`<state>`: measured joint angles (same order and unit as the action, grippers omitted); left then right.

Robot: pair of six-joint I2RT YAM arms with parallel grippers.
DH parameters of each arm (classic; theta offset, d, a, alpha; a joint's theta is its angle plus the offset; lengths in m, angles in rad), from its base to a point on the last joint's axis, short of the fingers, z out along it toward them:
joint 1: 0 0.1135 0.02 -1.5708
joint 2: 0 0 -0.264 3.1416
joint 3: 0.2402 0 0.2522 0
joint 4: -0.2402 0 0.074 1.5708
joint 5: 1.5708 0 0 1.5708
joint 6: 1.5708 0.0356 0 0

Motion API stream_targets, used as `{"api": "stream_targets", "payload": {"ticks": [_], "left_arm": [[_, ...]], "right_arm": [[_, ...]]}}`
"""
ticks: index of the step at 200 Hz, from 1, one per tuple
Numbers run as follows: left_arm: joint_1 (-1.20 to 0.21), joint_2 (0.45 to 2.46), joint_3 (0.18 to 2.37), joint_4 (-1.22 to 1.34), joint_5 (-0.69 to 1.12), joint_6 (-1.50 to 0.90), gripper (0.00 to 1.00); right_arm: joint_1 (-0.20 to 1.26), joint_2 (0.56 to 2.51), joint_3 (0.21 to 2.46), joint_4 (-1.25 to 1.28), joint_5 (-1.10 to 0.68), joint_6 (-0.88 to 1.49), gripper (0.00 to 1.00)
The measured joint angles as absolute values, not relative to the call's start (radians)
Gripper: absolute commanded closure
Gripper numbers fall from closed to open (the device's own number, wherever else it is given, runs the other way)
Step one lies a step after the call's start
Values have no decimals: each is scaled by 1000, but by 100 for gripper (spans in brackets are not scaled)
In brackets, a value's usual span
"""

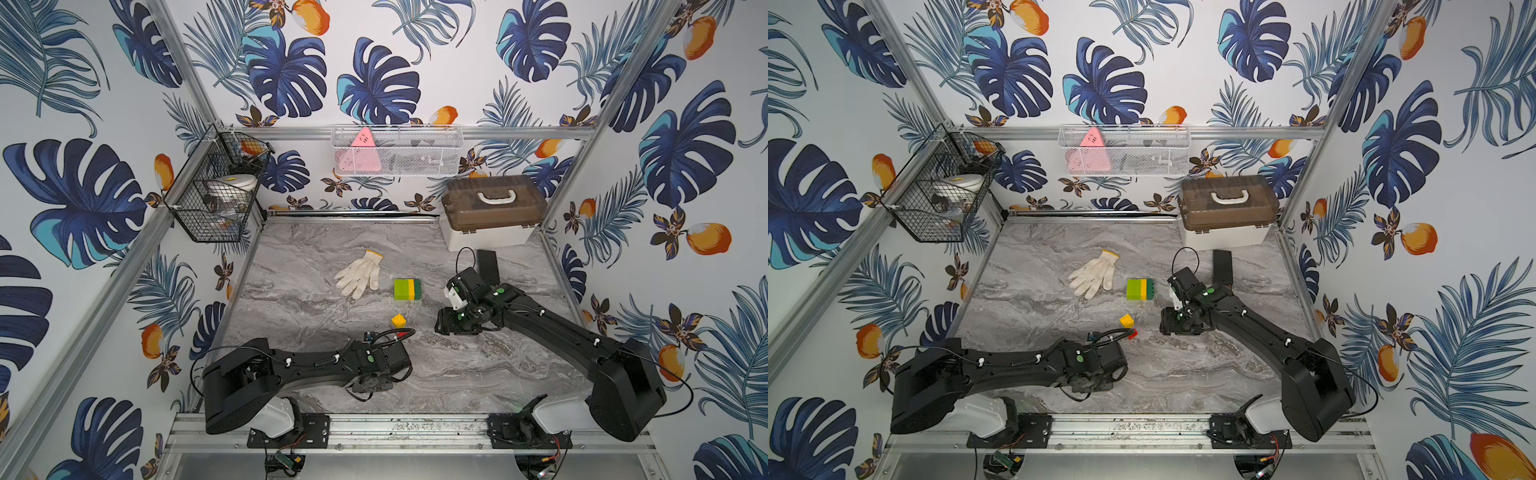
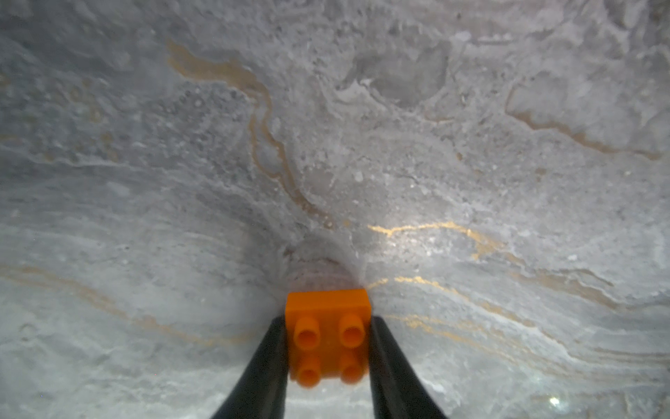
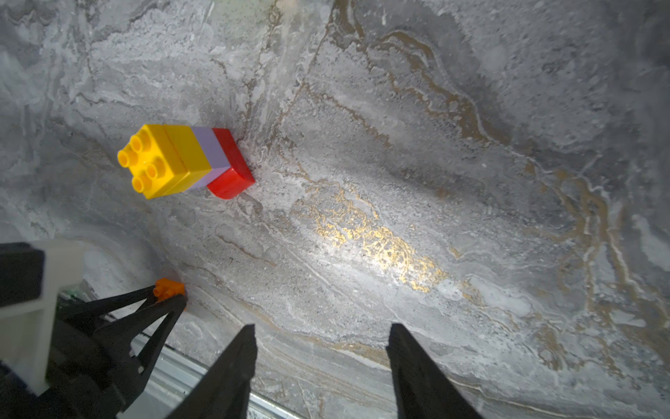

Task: Assemble the number 1 with lego
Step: Pick up the lego brick from the center of the board, then assemble the lego brick with the lego brick.

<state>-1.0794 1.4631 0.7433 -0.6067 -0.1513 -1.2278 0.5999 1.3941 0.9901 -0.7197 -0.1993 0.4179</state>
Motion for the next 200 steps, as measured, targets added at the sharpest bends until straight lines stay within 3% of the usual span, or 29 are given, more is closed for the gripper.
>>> {"api": "stream_targets", "payload": {"ticks": [56,106,159,200], "left_arm": [[-991,1463,952,-711,-153,-1148,67],[-840,1537,1198,-809,-132,-1023,67],[-742,1620,1290,-846,-89,-941,69],[-726,1665,1328,-847,-64,-916,69]], "right_arm": [[600,1216,817,-509,-432,426,42],[600,1205,824,-444,-446,436,42],[595,1457,926,-441,-418,429,73],[593,1597,945,-390,-434,463,81]]}}
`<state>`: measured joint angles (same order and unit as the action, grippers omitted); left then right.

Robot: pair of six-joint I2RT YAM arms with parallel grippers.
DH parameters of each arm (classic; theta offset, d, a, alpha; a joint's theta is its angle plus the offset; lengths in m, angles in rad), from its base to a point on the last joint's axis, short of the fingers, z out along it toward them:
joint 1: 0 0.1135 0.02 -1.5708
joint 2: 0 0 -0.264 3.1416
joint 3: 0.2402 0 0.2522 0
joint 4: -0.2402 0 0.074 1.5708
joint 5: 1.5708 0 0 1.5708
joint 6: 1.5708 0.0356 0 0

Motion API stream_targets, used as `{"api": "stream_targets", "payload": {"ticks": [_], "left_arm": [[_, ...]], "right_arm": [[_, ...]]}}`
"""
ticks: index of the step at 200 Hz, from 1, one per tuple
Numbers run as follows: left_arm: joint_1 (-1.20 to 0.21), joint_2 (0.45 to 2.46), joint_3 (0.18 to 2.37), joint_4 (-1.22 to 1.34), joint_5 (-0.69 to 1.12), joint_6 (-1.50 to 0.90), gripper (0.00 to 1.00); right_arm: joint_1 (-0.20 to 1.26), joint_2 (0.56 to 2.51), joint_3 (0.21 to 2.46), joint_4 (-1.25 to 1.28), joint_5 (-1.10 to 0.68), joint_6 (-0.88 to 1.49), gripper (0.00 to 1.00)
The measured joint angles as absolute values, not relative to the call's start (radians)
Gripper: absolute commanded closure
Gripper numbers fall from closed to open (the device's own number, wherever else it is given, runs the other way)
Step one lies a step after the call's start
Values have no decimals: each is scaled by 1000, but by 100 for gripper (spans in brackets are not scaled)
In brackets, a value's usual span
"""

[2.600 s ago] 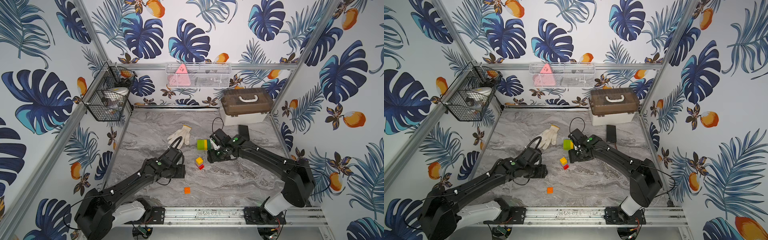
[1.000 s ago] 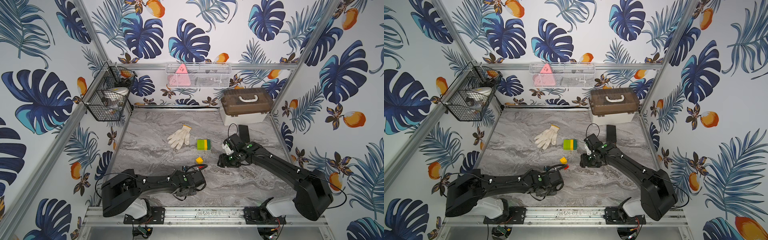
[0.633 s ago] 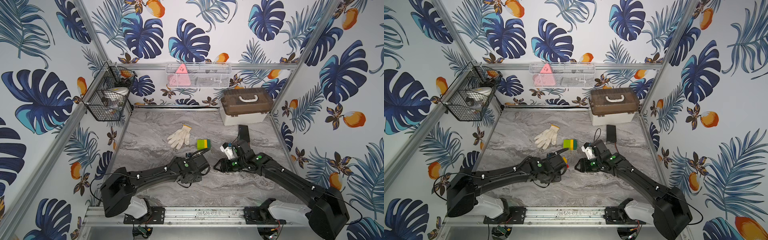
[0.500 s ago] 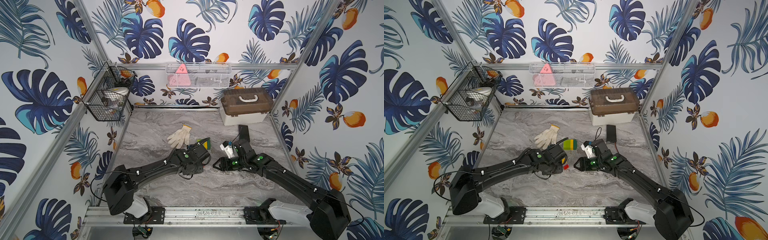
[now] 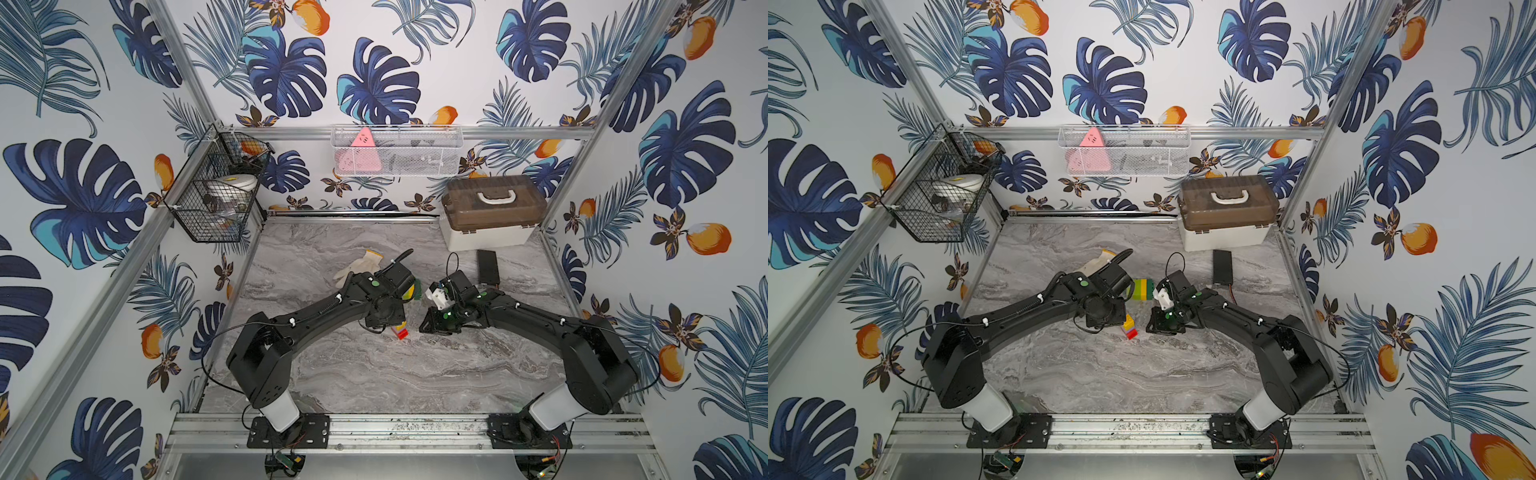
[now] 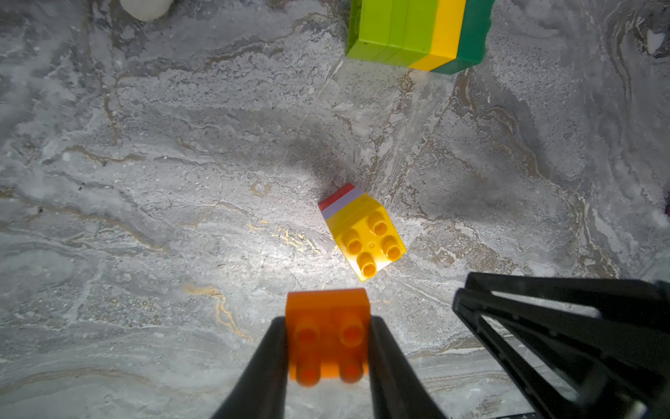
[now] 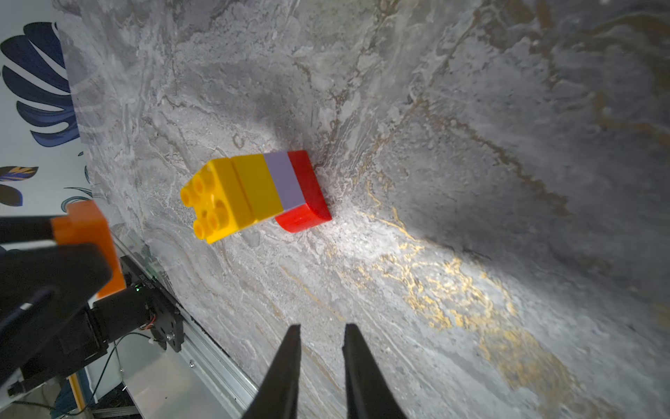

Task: Assemble the number 1 with lego
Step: Assemble the lego brick with the lego brick.

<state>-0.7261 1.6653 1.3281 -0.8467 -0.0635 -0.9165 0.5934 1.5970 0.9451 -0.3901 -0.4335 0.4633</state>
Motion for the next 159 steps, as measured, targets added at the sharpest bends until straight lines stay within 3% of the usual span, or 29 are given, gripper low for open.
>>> {"api": "stream_targets", "payload": {"ticks": [64,159], "left_arm": [[-716,1683,1344,-844,-54,-910,68],[-691,1645,1325,-850,-56,-888,67]], "right_arm": [[593,1698,946,-250,-443,538,100],[622,1815,864,41,-442,651,100]]}}
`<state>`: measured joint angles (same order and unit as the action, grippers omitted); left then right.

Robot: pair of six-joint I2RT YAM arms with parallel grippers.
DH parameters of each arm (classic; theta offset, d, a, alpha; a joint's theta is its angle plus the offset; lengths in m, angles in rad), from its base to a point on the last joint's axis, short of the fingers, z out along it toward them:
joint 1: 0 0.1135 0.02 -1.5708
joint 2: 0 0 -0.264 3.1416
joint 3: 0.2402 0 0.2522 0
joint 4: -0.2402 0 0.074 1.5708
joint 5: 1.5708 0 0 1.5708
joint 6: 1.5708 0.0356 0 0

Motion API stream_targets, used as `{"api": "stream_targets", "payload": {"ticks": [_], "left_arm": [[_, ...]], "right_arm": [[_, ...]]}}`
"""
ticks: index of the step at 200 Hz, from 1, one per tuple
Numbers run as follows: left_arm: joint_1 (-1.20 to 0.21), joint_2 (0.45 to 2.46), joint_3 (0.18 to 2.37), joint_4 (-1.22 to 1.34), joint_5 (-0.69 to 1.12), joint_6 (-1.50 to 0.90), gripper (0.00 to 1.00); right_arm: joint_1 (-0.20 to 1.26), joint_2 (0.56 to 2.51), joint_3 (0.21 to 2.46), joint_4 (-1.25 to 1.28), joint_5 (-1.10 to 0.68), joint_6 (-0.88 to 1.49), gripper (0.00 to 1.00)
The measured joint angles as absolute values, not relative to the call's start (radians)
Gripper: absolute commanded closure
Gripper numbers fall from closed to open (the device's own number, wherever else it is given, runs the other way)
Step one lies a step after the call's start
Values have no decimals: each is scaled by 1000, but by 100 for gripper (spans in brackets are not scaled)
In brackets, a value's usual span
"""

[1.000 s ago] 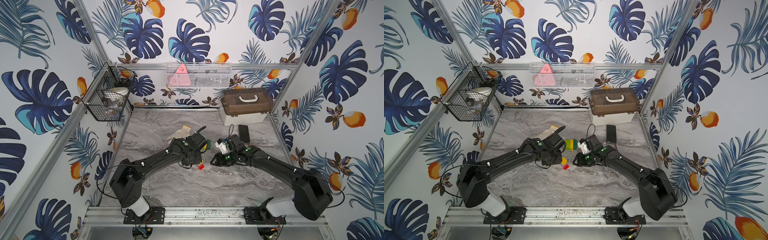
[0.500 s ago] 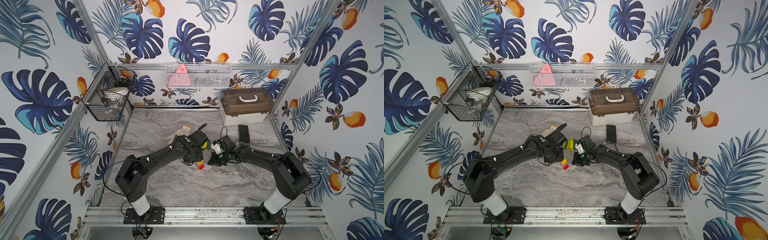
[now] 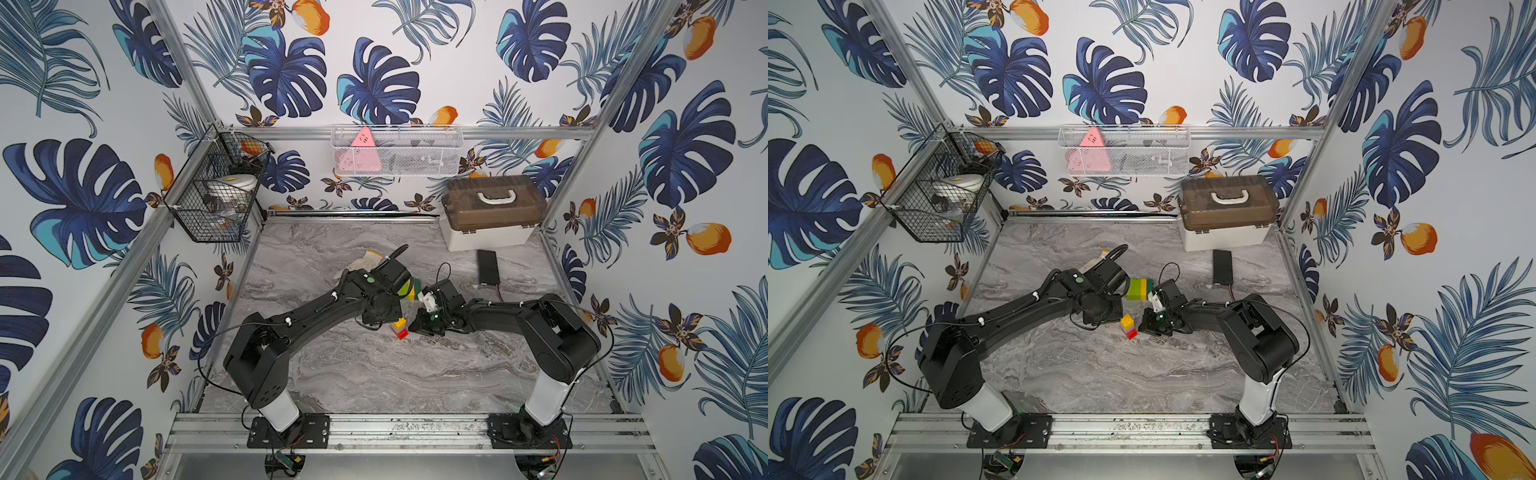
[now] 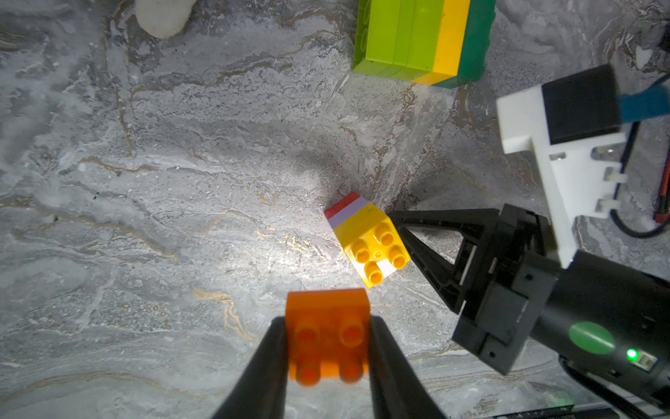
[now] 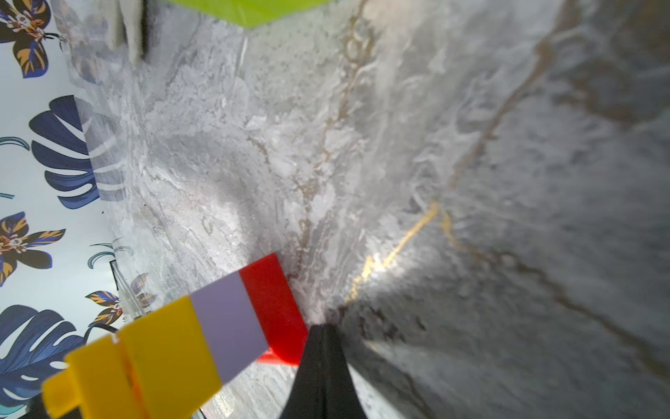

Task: Assemble the number 1 with lego
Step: Assemble the lego brick with the lego brick.

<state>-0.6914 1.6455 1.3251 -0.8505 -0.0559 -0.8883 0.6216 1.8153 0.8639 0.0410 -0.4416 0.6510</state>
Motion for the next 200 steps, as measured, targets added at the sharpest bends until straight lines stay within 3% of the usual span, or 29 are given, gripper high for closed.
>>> {"api": "stream_targets", "payload": {"ticks": [111,200], "left_arm": [[-682,1668,1335,-855,-38,-861,62],[-714,1721,1359,-887,-78,-784,64]], "right_arm": [[706,1835,791,259,-447,744,100],[537,1608,770,-33,-364,669,100]]}}
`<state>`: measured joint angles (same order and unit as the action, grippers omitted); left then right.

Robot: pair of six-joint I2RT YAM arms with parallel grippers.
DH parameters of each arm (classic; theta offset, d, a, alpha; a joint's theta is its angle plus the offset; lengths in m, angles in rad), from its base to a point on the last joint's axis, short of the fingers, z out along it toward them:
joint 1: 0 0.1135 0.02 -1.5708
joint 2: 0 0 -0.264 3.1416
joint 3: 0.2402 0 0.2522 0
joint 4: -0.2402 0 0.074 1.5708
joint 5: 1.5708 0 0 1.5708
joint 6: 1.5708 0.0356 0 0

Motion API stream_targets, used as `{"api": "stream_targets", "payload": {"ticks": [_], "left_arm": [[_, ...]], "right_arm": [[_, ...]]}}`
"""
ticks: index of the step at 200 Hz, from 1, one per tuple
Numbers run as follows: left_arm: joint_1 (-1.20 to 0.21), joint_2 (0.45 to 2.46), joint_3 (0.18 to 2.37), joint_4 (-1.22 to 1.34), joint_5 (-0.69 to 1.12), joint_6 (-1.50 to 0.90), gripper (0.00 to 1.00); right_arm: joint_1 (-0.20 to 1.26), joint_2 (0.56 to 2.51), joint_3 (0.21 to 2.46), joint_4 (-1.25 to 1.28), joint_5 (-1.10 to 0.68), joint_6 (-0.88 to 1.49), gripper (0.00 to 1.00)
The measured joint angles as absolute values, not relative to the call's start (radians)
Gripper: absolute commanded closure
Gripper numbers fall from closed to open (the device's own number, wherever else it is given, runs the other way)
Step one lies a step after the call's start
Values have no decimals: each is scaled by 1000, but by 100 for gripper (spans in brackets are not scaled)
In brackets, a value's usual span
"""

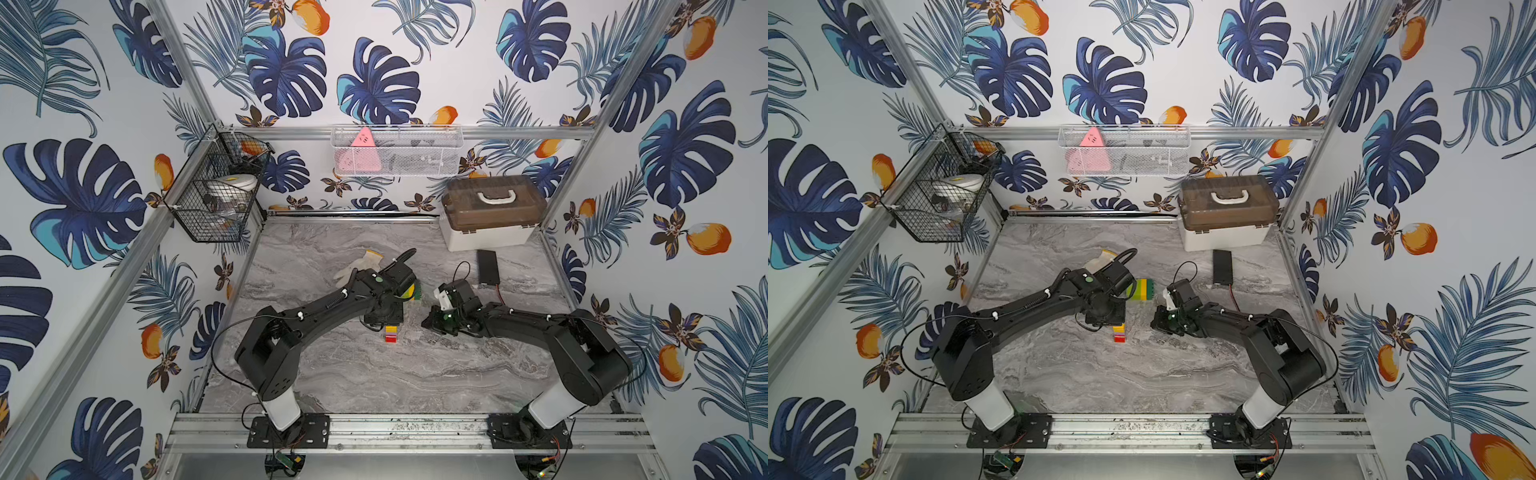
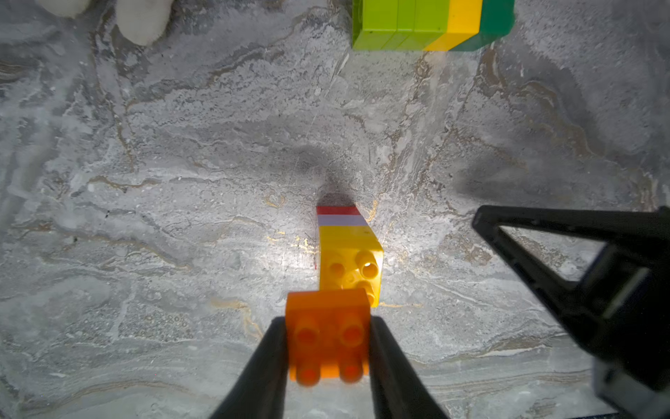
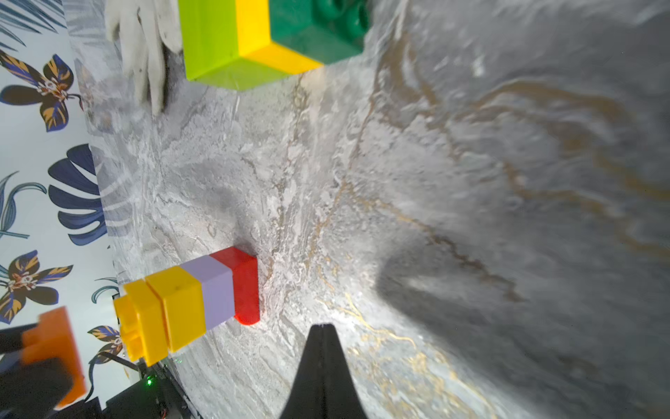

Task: Assemble the number 1 with lego
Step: Assemble the lego brick with the lego brick.

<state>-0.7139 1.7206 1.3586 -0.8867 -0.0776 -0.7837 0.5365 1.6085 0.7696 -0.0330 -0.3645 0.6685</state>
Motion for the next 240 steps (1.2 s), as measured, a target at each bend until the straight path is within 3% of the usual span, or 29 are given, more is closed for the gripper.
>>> {"api": "stream_targets", "payload": {"ticks": [150,240], "left_arm": [[-731,1764,1352,-826,-61,-768,65],[-746,1761,1320,-791,-91,-758,70]], "right_arm": [[438,1524,750,-121,-415,636,100],[364,1456,741,-139,-447,616,100]]}}
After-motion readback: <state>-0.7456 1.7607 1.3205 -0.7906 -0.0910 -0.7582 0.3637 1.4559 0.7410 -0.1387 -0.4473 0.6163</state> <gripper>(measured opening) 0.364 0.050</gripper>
